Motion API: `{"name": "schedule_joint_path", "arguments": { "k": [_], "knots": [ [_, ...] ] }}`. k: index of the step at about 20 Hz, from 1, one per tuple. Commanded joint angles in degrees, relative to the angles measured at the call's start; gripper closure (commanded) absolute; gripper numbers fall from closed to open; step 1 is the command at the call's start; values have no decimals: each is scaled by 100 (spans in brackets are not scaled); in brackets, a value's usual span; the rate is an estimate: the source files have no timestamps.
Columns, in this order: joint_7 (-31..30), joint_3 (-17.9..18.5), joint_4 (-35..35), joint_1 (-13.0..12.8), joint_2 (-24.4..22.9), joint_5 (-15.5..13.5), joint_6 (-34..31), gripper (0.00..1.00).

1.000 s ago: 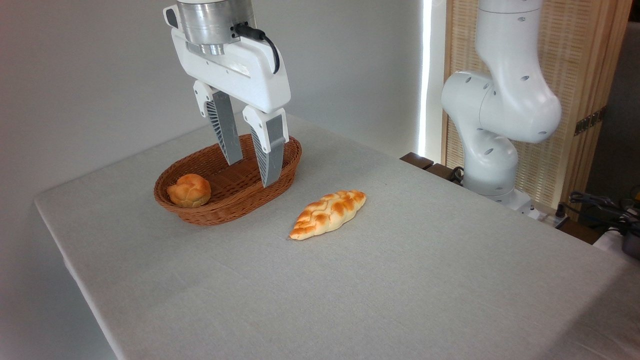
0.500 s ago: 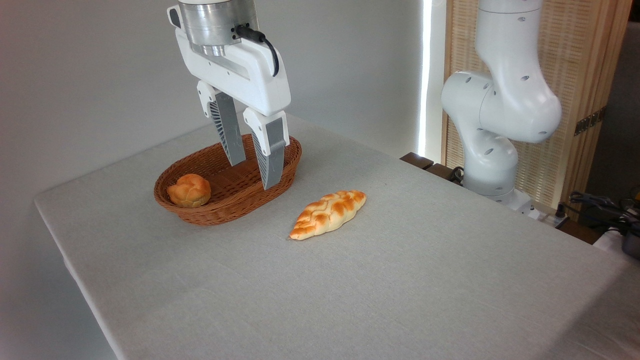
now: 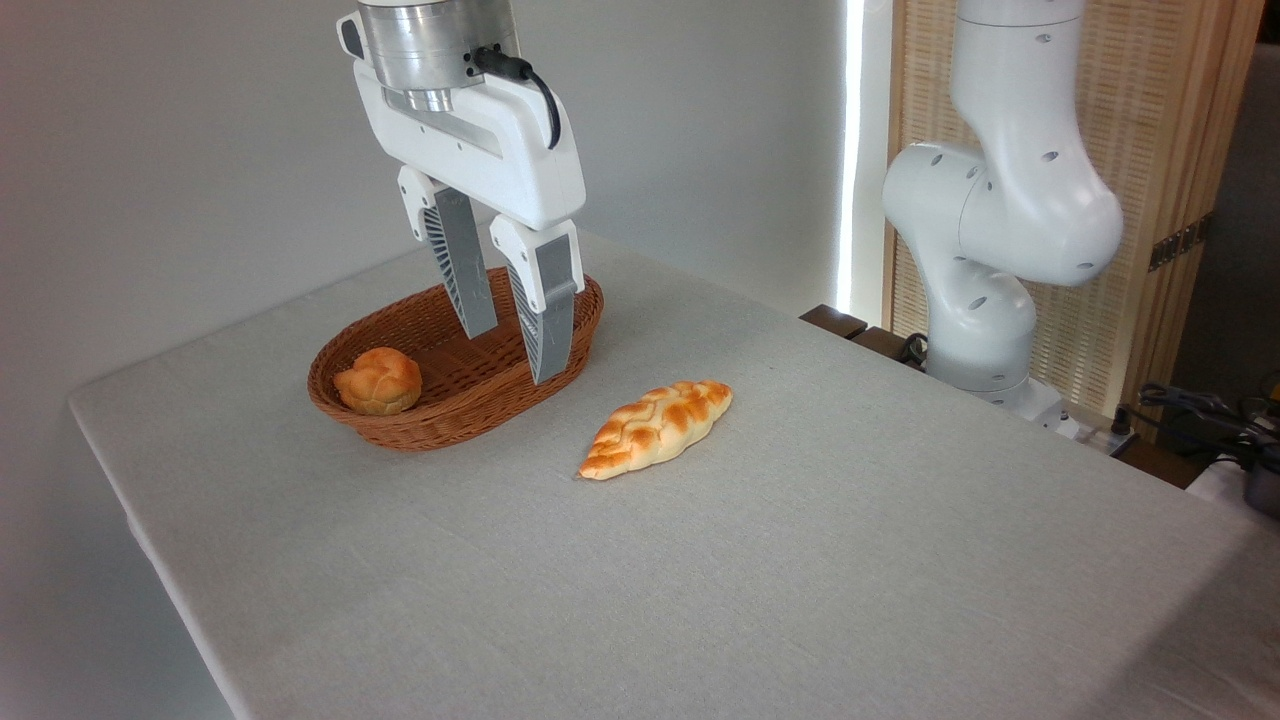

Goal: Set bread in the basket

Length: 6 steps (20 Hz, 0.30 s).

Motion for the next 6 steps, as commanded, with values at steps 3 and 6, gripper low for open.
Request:
{"name": "schedule_joint_path", "arguments": {
  "k": [3, 6],
  "knots": [
    [54, 22, 77, -17, -15, 94, -32, 0],
    [63, 23, 77, -17, -15, 94, -32, 0]
  ]
}}
